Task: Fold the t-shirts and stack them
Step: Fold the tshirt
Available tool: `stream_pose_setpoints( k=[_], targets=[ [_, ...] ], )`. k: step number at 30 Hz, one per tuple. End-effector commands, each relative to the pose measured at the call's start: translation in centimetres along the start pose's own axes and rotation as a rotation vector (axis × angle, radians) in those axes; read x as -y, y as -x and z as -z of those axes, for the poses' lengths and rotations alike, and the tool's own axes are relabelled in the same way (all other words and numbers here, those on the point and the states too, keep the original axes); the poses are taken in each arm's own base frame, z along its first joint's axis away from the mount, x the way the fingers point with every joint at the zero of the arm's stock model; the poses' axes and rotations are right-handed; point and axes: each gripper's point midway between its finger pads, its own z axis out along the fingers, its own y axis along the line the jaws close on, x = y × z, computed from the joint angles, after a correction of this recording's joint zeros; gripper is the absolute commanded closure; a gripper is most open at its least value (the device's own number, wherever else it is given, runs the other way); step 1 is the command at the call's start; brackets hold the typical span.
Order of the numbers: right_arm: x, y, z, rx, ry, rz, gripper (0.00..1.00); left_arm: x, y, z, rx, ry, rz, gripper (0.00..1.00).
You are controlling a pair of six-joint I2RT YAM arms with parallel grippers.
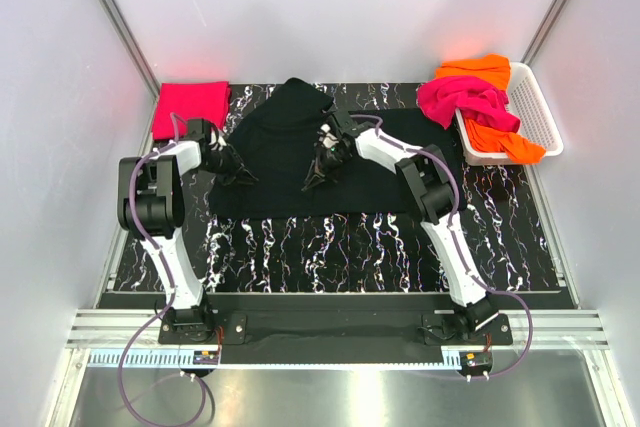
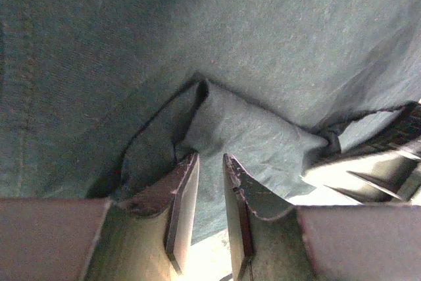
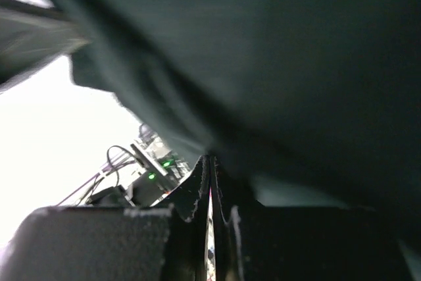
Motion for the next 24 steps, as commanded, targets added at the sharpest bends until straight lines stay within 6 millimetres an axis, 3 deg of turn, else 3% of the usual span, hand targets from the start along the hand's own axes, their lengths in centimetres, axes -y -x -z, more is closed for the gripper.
stream_pose_setpoints(
  k=[1, 2, 5, 8, 13, 15, 19, 24],
  targets=[
    [2.3, 2.1, 1.4, 0.079, -0.032, -0.013, 0.97, 0.2, 2.2, -0.3, 0.067, 0.006, -0.039, 0.71],
    [3.1, 3.1, 2.3, 0.107, -0.031, -0.019, 0.98, -0.2, 2.1, -0.5, 0.065, 0.02, -0.046, 0.71],
    [4.5, 3.6, 3.1, 0.107, -0.022, -0.021, 0.98, -0.9, 2.0, -0.4, 0.064, 0.051, -0.056, 0.71],
    [4.1, 3.3, 3.8, 0.106, -0.011, -0.001, 0.97, -0.1, 1.8, 0.8, 0.076, 0.032, -0.085, 0.71],
    [-0.4, 1.8, 6.8, 0.123, 0.049, 0.039, 0.93, 3.5, 1.0, 4.5, 0.112, -0.06, -0.145, 0.62],
    [-1.6, 1.2, 7.1, 0.118, 0.066, 0.057, 0.89, 4.7, 0.4, 5.8, 0.125, -0.095, -0.162, 0.6],
    [-3.8, 0.0, 5.6, 0.077, 0.096, 0.088, 0.82, 5.5, -0.4, 5.9, 0.105, -0.118, -0.153, 0.6],
    [-4.2, 0.6, 2.8, 0.039, 0.116, 0.095, 0.73, 3.5, -0.8, 3.2, 0.051, -0.077, -0.12, 0.6]
  ],
)
